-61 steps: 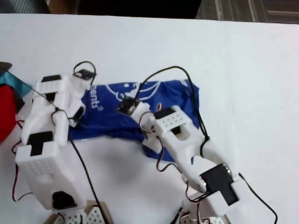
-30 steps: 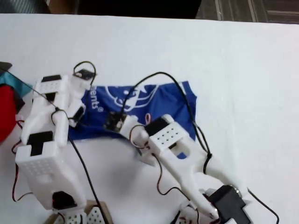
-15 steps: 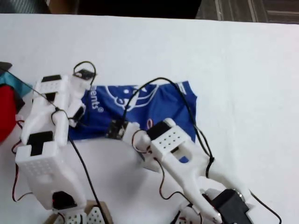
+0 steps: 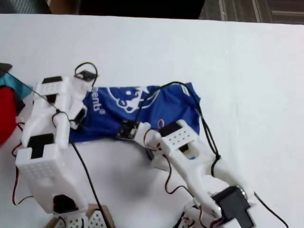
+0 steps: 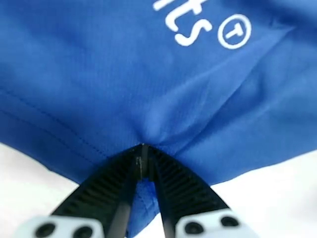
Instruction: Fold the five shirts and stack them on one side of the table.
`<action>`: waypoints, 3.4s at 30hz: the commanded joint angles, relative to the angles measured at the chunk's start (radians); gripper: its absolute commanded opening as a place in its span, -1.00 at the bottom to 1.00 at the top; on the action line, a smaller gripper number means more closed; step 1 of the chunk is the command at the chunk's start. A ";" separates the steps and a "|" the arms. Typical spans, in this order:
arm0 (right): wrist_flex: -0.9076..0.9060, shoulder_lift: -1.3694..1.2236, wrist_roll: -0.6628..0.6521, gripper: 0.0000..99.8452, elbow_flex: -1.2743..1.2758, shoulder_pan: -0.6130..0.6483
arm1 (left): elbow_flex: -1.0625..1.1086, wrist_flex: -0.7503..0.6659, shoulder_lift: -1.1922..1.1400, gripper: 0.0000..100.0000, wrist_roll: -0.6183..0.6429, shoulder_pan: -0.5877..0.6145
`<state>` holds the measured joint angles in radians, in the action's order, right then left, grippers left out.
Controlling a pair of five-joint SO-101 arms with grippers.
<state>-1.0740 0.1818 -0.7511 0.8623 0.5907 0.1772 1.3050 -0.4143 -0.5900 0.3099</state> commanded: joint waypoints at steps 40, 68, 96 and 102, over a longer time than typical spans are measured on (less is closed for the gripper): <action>-0.308 -0.246 -0.109 -0.96 -0.480 -0.036 | -0.001 -0.031 -0.011 -0.95 0.000 0.005; -0.622 -0.993 -0.253 -0.92 -1.608 -0.163 | 0.001 -0.031 -0.011 -0.95 0.000 0.005; -0.386 -0.460 -0.126 -0.96 -0.873 -0.278 | -0.001 -0.031 -0.011 -0.95 -0.002 0.005; -0.193 -0.460 -0.126 -0.96 -0.850 -0.363 | 0.004 -0.029 -0.011 -0.95 -0.031 -0.009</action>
<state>-1.3472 -0.3353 -0.8800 0.0107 0.2685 0.1772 1.3050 -0.4143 -0.6114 0.3099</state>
